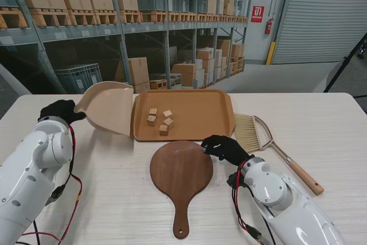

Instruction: Sweep wood blocks off a wooden cutting board into a dustpan and pour them into a container

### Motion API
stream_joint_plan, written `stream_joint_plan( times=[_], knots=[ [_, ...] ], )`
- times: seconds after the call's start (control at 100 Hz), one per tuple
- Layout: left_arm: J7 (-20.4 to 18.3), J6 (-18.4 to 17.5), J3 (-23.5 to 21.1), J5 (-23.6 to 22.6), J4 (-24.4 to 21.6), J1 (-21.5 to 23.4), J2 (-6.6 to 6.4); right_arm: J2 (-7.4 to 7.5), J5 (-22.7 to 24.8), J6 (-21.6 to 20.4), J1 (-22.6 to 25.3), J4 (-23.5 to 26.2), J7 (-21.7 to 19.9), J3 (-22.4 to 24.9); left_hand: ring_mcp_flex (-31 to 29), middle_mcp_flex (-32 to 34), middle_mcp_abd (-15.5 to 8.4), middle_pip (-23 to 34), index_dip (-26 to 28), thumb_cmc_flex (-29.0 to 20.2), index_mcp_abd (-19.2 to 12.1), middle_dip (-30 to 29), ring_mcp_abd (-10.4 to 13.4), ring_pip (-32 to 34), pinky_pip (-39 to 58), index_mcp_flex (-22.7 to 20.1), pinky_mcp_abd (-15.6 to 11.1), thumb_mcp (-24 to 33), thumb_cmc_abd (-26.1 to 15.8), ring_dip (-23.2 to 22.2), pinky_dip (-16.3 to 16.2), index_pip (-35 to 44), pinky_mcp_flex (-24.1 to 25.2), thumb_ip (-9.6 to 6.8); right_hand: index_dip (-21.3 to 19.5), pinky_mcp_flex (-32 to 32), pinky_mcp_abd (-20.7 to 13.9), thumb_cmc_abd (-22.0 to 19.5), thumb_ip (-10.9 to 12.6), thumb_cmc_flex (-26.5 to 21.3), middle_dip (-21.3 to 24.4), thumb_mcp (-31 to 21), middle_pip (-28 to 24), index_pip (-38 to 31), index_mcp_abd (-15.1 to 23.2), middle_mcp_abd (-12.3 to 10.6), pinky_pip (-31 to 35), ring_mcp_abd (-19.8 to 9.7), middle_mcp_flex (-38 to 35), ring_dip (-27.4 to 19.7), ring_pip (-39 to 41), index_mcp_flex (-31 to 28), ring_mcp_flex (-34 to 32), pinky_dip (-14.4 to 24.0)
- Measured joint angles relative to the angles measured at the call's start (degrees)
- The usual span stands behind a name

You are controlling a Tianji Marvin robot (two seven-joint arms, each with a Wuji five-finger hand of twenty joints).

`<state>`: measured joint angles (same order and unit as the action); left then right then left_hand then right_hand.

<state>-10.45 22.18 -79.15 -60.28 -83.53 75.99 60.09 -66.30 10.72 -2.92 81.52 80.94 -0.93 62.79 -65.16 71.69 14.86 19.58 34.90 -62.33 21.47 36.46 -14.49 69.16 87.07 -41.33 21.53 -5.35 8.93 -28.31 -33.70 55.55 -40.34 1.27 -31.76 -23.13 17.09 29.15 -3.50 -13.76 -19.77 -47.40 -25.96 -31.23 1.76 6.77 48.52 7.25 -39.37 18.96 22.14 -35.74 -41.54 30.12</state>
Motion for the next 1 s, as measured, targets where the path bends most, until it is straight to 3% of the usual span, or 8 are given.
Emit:
stream_joint_plan(
  times=[0.15, 0.39, 0.56, 1.0],
  knots=[
    [1.16, 2.01, -2.73, -1.08, -3.72, 5.35, 0.06, 0.0, 0.22, 0.27, 0.23, 0.14, 0.25, 0.37, 0.0, 0.0, 0.0, 0.0, 0.0, 0.0, 0.0, 0.0, 0.0, 0.34, 0.27, 0.0, 0.0, 0.0, 0.0, 0.0, 0.0, 0.0, 0.0, 0.0, 0.0, 0.0, 0.0, 0.0, 0.0, 0.0, 0.0, -0.01, 0.0, 0.0, 0.0, 0.0, 0.0, 0.01, 0.0, 0.0, 0.0, 0.0, 0.0, 0.0],
    [3.44, 4.34, -3.8, 0.35, -5.32, 10.53, 0.23, 0.02, 0.51, 0.61, 0.24, 0.05, 0.36, 0.56, 0.0, 0.0, 0.01, 0.0, 0.0, 0.0, 0.0, 0.0, 0.0, 0.37, 0.29, 0.0, 0.02, 0.0, 0.0, 0.0, 0.0, 0.0, 0.0, 0.0, 0.0, 0.0, 0.0, 0.0, 0.0, 0.0, 0.0, 0.0, 0.0, 0.0, 0.0, 0.0, 0.0, 0.01, -0.01, 0.0, 0.01, 0.0, -0.01, 0.0],
    [5.26, 7.18, -2.71, 1.61, -4.92, 12.2, 0.42, 0.02, 0.67, 0.84, 0.38, 0.11, 0.56, 0.77, 0.0, 0.0, 0.01, 0.0, 0.0, 0.0, 0.0, 0.0, 0.0, 0.38, 0.29, 0.0, 0.02, 0.0, 0.0, 0.01, 0.0, 0.0, 0.0, 0.0, 0.0, 0.0, 0.0, 0.01, 0.0, 0.0, 0.0, -0.01, 0.0, 0.0, 0.0, 0.0, 0.0, 0.01, -0.01, 0.0, 0.01, 0.0, -0.01, 0.0],
    [6.45, 9.26, -1.31, 4.42, -1.78, 13.87, 0.82, -0.02, 0.62, 0.97, 0.59, 0.11, 0.98, 0.77, 0.0, 0.0, 0.01, 0.0, 0.0, 0.0, 0.01, 0.0, -0.01, 0.09, 0.29, 0.0, 0.02, 0.0, -0.52, 0.01, 0.0, 0.0, 0.24, 0.0, 0.0, 0.0, 0.0, 0.0, 0.0, 0.0, 0.0, -0.25, -0.08, 0.0, 0.0, 0.0, 0.03, 0.01, -0.01, 0.0, 0.05, 0.0, -0.02, 0.0]
  ],
)
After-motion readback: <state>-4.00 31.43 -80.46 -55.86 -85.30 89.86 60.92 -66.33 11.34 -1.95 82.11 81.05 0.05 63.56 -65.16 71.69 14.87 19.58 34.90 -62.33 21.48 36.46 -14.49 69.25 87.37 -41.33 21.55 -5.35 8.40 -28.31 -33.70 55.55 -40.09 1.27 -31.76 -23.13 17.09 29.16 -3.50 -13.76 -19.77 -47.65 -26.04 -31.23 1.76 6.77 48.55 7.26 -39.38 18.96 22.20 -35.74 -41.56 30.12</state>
